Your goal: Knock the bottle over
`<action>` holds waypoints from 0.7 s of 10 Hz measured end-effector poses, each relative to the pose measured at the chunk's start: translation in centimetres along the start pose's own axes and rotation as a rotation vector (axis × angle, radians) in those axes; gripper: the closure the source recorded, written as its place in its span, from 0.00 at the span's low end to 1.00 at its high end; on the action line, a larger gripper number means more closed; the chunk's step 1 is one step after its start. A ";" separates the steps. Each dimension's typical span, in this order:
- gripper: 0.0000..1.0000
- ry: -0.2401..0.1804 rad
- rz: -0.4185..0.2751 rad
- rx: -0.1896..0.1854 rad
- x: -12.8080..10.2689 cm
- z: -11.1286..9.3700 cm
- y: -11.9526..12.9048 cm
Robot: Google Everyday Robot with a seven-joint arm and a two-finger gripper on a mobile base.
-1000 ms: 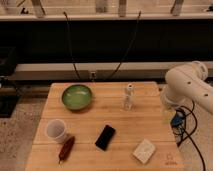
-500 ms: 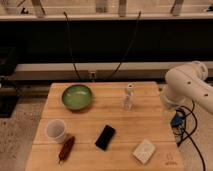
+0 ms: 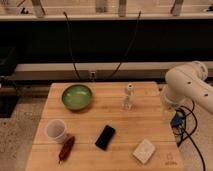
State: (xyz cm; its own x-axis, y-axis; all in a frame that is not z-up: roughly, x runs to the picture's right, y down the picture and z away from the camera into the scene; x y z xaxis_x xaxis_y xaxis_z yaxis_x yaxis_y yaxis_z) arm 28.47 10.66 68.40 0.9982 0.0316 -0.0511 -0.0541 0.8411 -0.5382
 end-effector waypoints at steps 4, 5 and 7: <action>0.20 0.001 -0.001 0.004 0.0 0.1 -0.2; 0.20 0.004 -0.006 0.014 -0.2 0.4 -0.9; 0.20 0.001 -0.020 0.029 -1.3 1.1 -2.9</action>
State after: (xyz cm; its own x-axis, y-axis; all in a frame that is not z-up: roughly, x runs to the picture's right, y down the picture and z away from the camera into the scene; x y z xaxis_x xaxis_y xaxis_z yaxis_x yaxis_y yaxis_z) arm 27.39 8.82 70.94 0.9990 0.0142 -0.0417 -0.0336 0.8566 -0.5149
